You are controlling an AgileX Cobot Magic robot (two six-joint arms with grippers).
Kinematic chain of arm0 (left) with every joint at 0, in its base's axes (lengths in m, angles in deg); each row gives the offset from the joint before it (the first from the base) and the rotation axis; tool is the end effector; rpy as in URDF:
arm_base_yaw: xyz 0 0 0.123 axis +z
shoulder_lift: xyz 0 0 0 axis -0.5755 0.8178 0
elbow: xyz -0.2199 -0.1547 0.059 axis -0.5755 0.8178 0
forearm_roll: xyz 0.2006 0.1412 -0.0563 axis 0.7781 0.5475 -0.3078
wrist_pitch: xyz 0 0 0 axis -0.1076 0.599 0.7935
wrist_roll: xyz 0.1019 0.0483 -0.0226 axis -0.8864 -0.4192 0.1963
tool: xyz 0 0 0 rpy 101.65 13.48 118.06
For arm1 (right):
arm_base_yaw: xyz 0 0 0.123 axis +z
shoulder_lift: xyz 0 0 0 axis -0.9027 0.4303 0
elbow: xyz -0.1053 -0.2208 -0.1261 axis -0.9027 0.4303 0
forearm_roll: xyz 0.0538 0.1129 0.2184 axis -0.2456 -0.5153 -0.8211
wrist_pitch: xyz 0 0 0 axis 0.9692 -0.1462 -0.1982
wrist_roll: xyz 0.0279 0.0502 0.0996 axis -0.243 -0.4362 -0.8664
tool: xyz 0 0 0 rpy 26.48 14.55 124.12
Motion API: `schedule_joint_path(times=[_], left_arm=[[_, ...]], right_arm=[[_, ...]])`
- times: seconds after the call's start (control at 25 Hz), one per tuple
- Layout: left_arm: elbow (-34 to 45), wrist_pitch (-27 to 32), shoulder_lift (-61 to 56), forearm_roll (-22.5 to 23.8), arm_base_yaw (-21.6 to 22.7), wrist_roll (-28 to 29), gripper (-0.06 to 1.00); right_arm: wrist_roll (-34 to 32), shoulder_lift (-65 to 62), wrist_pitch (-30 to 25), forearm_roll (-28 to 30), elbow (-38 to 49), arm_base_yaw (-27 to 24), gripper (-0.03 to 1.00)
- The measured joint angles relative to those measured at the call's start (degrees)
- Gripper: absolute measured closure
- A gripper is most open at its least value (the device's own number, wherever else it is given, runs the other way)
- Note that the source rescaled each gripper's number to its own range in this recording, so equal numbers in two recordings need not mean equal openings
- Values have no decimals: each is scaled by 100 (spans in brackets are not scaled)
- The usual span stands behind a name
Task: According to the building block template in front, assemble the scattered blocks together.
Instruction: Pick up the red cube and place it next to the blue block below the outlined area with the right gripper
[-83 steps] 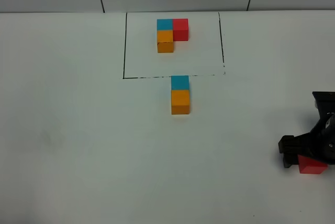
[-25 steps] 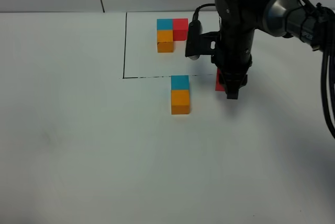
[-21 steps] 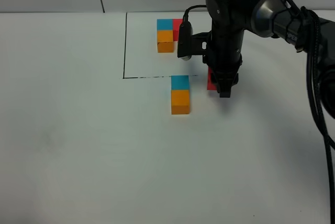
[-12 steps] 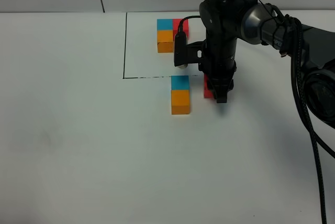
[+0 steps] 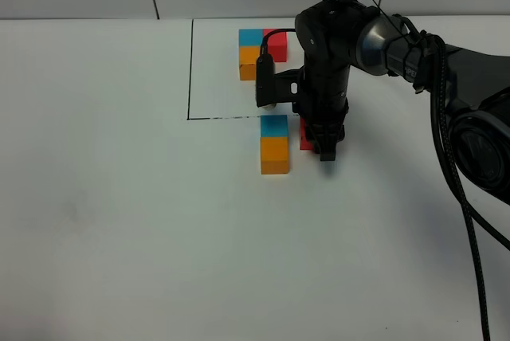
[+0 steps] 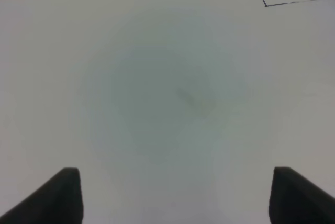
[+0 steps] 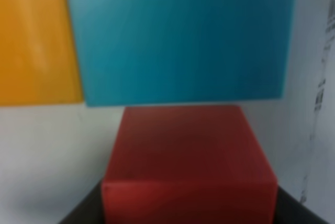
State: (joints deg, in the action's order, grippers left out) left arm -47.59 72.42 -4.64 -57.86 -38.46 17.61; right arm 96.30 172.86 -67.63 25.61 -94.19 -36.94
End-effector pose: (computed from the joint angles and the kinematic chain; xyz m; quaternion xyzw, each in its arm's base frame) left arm 0.0247 -0.0037 0.2680 0.0595 0.8484 -0.0059 0.5259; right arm 0.4246 0.2112 0.0845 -0.7045 0.7076 -0.0501 0.0229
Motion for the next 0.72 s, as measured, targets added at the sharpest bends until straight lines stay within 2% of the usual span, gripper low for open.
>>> schedule_joint_path(times=[0.72], left_arm=[[0,0,5,0,0,0,28]], right_arm=[[-13,16,149,-71,-18,49,97]])
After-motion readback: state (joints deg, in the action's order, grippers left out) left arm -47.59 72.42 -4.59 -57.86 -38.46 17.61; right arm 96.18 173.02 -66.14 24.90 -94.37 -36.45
